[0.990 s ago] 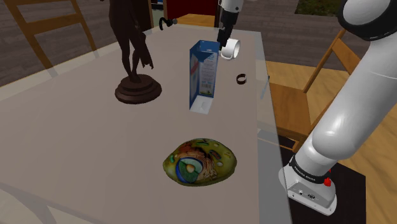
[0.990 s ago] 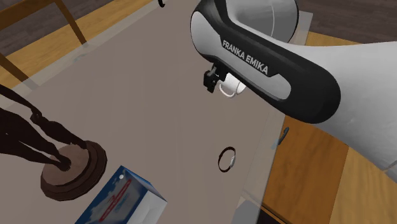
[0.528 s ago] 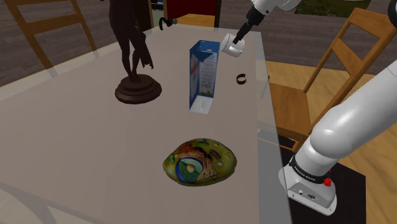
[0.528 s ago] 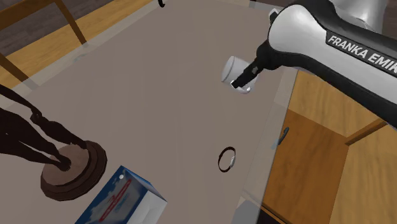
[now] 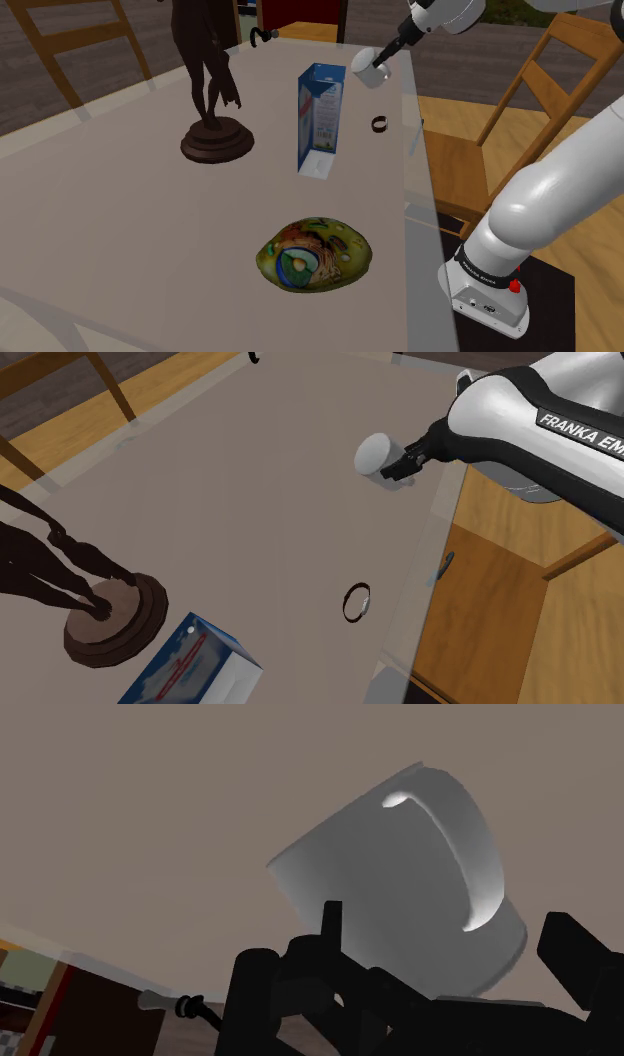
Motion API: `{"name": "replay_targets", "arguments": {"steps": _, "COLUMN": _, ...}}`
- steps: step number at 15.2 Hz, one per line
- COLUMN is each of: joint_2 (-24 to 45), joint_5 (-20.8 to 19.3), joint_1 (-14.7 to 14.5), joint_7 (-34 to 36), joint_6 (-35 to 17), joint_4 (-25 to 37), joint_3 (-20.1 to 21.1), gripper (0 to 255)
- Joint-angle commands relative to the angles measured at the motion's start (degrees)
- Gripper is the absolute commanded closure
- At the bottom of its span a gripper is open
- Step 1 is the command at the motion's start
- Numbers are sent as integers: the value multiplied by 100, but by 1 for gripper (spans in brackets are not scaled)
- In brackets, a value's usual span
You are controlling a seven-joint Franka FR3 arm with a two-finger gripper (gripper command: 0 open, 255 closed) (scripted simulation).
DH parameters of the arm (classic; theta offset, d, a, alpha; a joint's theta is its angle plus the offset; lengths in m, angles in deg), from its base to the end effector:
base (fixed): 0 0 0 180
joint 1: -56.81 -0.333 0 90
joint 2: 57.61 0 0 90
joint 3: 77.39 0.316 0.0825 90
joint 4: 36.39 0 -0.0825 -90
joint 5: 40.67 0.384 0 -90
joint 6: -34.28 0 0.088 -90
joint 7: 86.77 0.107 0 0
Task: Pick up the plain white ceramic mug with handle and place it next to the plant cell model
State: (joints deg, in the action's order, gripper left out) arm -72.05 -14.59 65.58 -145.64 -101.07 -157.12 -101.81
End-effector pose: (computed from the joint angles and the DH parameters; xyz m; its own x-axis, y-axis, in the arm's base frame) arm 0.4346 -0.2994 0.5694 0.7650 0.1597 0.6239 0.1668 -0.9848 0.0475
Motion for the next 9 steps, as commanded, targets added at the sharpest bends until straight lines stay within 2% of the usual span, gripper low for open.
{"name": "replay_targets", "arguments": {"steps": 1, "joint_2": 88, "joint_5": 75, "joint_1": -116, "joint_7": -37, "joint_6": 577, "joint_4": -249, "joint_3": 12, "gripper": 0}}
{"name": "replay_targets", "arguments": {"steps": 9, "joint_2": 54, "joint_5": -18, "joint_1": -399, "joint_7": 25, "joint_6": 546, "joint_4": -256, "joint_3": -244, "gripper": 0}}
